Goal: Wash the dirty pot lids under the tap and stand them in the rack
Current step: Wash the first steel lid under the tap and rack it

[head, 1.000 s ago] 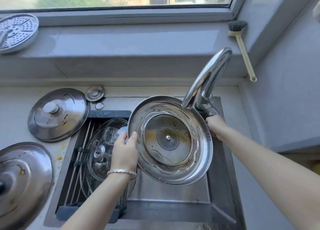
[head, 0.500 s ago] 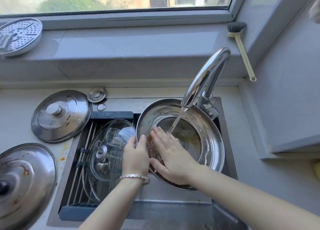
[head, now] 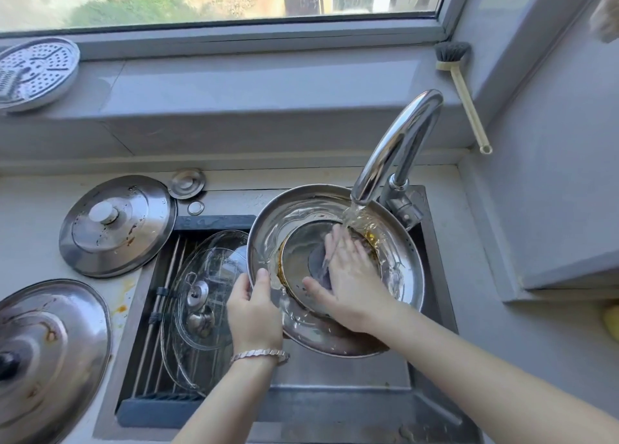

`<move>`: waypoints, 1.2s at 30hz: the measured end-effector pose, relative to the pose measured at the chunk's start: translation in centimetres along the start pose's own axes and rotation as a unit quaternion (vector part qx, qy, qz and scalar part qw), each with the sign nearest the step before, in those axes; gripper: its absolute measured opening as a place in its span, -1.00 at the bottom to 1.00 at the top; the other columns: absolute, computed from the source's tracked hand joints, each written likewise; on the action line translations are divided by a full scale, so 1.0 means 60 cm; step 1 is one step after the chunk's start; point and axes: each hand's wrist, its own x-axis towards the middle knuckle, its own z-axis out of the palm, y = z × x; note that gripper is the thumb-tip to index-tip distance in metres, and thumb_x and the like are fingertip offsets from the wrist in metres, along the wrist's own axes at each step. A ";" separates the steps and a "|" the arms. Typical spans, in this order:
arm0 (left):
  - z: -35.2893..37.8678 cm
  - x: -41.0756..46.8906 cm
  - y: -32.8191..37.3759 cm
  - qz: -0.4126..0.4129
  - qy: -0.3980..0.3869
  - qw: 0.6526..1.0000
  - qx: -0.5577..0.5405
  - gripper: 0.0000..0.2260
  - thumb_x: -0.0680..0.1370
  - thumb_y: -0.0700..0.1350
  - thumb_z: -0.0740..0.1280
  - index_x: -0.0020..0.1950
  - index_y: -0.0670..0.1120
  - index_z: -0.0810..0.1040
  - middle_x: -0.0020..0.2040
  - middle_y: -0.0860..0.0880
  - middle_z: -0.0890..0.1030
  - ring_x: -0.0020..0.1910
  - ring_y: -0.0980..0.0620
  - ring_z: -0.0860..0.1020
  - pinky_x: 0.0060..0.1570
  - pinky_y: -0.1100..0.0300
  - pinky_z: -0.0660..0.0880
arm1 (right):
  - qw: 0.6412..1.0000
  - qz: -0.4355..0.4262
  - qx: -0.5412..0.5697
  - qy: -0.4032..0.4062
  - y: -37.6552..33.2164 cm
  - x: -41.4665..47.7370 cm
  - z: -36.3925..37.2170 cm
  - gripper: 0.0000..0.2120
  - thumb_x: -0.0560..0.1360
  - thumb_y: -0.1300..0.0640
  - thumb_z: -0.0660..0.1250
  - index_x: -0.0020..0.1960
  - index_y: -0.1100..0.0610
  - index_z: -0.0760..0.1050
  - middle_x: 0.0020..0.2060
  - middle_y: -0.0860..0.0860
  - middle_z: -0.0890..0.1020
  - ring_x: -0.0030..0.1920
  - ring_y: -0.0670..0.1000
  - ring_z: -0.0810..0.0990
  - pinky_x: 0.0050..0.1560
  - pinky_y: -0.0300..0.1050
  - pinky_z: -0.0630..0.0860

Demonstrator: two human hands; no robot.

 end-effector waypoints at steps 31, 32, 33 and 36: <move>-0.001 0.000 0.012 0.021 -0.047 0.998 -0.027 -0.82 0.60 -0.18 0.17 -0.11 -0.18 0.52 -0.32 0.01 0.51 -0.30 0.09 0.46 -0.31 0.43 0.38 | 0.970 -0.235 -0.061 0.019 -0.048 0.018 -0.012 -0.36 0.55 -0.18 -0.16 0.53 0.11 -0.15 0.51 -0.01 -0.15 0.44 -0.14 -0.30 0.45 -0.14 -0.34; -0.002 -0.001 0.009 0.024 -0.049 0.998 -0.020 -0.78 0.60 -0.17 0.18 -0.17 -0.23 0.50 -0.35 -0.04 0.48 -0.32 0.02 0.42 -0.34 0.39 0.37 | 0.978 -0.200 -0.055 0.030 -0.042 0.026 -0.015 -0.30 0.50 -0.24 -0.21 0.53 0.10 -0.17 0.50 -0.03 -0.18 0.44 -0.13 -0.31 0.46 -0.11 -0.33; -0.002 -0.002 0.004 0.026 -0.050 0.998 -0.019 -0.74 0.59 -0.15 0.18 -0.20 -0.28 0.48 -0.35 -0.11 0.47 -0.30 -0.03 0.41 -0.30 0.28 0.40 | 0.988 -0.144 -0.035 0.042 -0.037 0.038 -0.020 -0.26 0.46 -0.28 -0.27 0.53 0.10 -0.19 0.50 -0.03 -0.21 0.45 -0.11 -0.33 0.48 -0.06 -0.31; 0.001 -0.007 0.000 0.015 -0.047 0.998 -0.025 -0.71 0.59 -0.14 0.19 -0.17 -0.35 0.50 -0.27 -0.22 0.52 -0.25 -0.08 0.46 -0.19 -0.02 0.44 | 0.998 -0.021 -0.014 0.054 -0.037 0.056 -0.025 -0.25 0.46 -0.26 -0.26 0.52 0.14 -0.24 0.51 0.03 -0.23 0.47 -0.05 -0.35 0.48 -0.03 -0.32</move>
